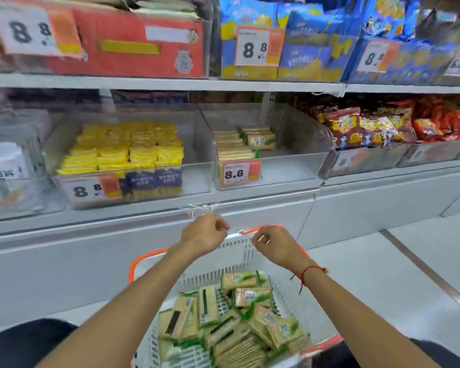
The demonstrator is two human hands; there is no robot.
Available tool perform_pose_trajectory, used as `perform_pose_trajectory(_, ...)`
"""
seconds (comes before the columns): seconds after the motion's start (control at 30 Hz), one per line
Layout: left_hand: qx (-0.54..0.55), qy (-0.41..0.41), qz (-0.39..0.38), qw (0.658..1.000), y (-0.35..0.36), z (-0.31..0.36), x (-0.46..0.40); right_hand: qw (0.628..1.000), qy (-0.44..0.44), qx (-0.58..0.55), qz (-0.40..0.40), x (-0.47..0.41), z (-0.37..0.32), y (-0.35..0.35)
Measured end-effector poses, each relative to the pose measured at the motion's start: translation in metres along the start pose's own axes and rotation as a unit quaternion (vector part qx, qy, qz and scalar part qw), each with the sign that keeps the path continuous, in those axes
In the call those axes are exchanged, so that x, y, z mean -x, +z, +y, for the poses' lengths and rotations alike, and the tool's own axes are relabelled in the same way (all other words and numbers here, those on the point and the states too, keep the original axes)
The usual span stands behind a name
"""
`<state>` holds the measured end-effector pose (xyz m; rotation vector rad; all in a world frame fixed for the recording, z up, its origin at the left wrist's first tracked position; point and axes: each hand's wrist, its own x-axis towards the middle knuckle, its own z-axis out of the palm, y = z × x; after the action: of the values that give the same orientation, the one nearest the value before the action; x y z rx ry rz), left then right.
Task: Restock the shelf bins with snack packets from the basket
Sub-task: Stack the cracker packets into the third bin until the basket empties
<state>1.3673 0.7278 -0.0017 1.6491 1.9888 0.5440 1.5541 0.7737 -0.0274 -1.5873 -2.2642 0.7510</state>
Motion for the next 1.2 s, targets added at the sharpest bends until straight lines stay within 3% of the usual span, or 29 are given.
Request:
perform_pose_trajectory(0.27,0.015,-0.124,-0.073,0.989,0.083,-0.121,0.022,0.984,0.036,0.048,-0.168,0.009,0.028,0.106)
perform_pose_trajectory(0.43,0.087,-0.254,-0.096,0.958,0.126,-0.187,0.024,0.958,0.034,0.086,-0.270,0.001,0.047,0.172)
perform_pose_trajectory(0.57,0.104,-0.297,-0.118,0.942,0.151,-0.214,0.018,0.943,0.048,0.110,-0.310,-0.016,0.055,0.211)
perform_pose_trajectory(0.67,0.101,-0.310,-0.134,0.936,0.171,-0.225,0.012,0.942,0.073,0.094,-0.312,-0.025,0.058,0.237)
perform_pose_trajectory(0.93,-0.043,-0.313,-0.182,0.931,0.213,-0.239,0.007,0.955,0.123,0.100,-0.251,-0.036,0.055,0.288)
perform_pose_trajectory(1.03,-0.109,-0.300,-0.145,0.936,0.221,-0.238,0.008,0.955,0.142,0.119,-0.231,-0.036,0.050,0.299)
perform_pose_trajectory(1.13,-0.098,-0.294,-0.128,0.942,0.223,-0.241,0.008,0.952,0.154,0.129,-0.232,-0.040,0.048,0.306)
perform_pose_trajectory(1.2,-0.004,-0.318,-0.120,0.940,0.222,-0.246,0.005,0.946,0.175,0.111,-0.250,-0.042,0.047,0.303)
